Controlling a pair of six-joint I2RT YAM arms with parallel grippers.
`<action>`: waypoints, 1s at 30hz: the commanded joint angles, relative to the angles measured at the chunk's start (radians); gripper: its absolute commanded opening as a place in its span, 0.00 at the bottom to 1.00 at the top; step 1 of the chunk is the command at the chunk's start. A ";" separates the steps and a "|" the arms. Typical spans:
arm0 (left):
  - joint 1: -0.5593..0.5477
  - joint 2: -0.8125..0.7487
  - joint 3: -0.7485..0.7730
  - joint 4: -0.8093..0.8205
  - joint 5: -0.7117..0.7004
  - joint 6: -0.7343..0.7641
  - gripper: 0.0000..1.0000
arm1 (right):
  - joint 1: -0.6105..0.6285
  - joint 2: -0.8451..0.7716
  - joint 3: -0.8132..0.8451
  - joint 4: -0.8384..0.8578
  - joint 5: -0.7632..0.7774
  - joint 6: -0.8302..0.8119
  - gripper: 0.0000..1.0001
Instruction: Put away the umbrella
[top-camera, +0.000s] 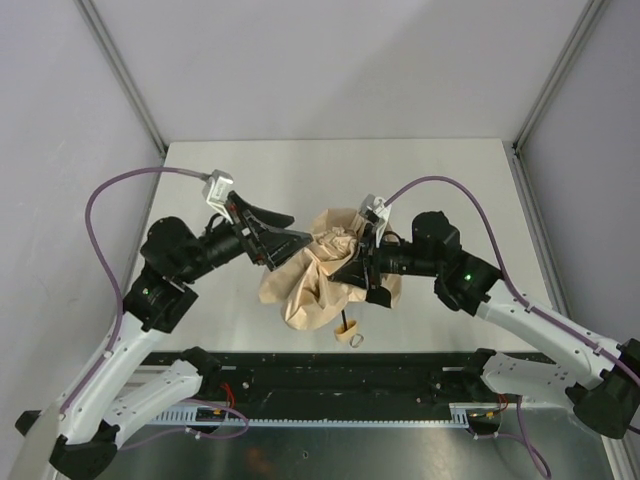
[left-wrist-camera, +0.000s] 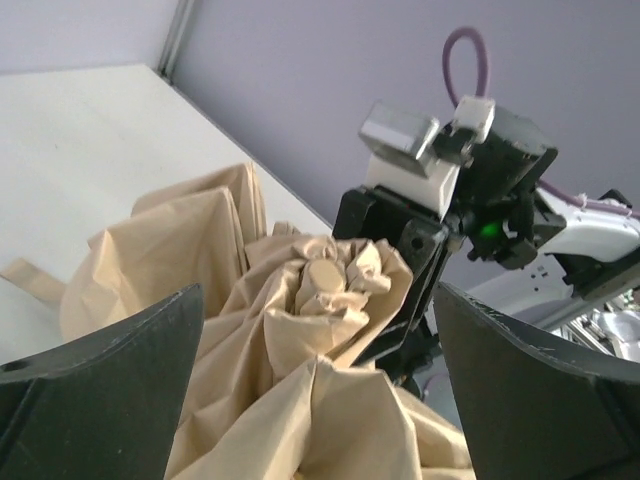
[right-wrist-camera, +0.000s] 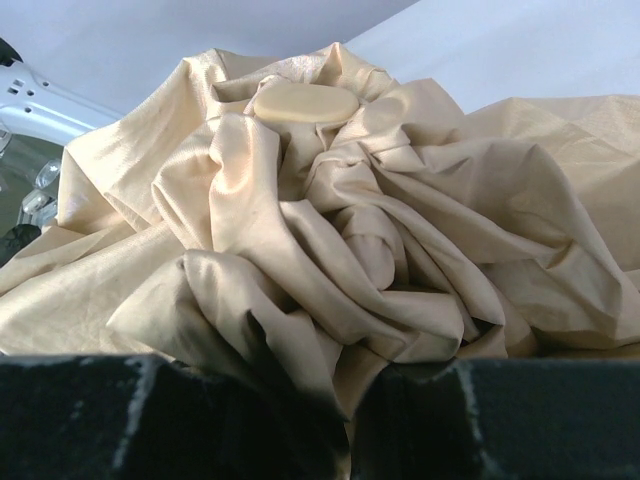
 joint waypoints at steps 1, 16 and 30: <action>0.009 0.009 -0.041 -0.026 0.076 -0.039 0.99 | -0.021 -0.027 0.055 0.113 -0.055 -0.005 0.00; -0.113 0.179 -0.116 0.312 0.165 -0.109 0.99 | -0.014 0.027 0.060 0.172 -0.145 0.022 0.00; -0.094 0.144 -0.164 0.380 0.173 -0.094 0.02 | -0.009 -0.030 0.078 0.033 -0.132 0.057 0.27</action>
